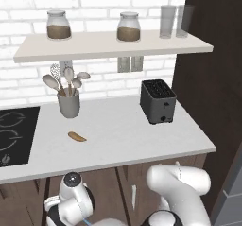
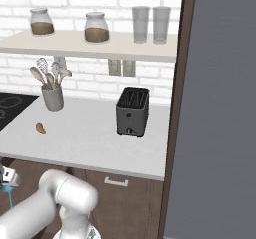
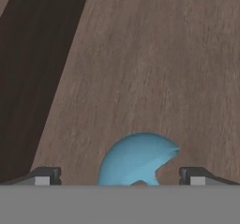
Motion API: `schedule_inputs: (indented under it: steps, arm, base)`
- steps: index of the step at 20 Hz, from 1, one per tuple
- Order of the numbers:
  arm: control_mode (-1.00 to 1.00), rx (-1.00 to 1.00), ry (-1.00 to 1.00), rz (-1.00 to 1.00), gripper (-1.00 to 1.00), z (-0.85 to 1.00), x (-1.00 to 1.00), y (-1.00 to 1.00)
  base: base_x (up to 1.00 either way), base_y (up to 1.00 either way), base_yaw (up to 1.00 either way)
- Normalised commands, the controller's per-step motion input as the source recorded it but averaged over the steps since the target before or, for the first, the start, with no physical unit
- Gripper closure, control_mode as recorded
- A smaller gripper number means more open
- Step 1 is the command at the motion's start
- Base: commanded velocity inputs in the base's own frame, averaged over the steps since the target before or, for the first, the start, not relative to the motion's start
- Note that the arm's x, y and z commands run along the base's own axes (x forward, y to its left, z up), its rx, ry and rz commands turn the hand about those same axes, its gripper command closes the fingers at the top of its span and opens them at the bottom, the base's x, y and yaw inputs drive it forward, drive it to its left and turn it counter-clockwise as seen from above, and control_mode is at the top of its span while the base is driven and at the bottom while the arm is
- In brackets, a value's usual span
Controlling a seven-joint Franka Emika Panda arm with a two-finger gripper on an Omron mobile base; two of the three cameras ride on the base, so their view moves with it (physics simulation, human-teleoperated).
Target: Pick the ladle from the drawer and place it on the counter.
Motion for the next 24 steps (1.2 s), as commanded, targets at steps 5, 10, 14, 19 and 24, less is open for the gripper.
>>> schedule_inputs:
  steps: [5,10,14,19,24]
  arm:
    - [-1.00,0.00,0.00,0.00,-1.00,-0.16,0.08,0.00]
    - [-1.00,0.00,0.00,0.00,-1.00,-0.16,0.09,0.00]
    - [-1.00,0.00,0.00,0.00,-1.00,-0.18,0.13,0.00]
    - [-1.00,0.00,-0.01,0.00,-1.00,-0.09,0.08,0.10]
    - [-1.00,0.00,0.00,0.00,-1.00,-0.16,0.06,0.08]
  base:
    - [0.00,0.00,0.00]
    - [0.00,0.00,0.00]
    - [0.00,0.00,0.00]
    - [0.00,0.00,0.00]
    - [0.00,0.00,0.00]
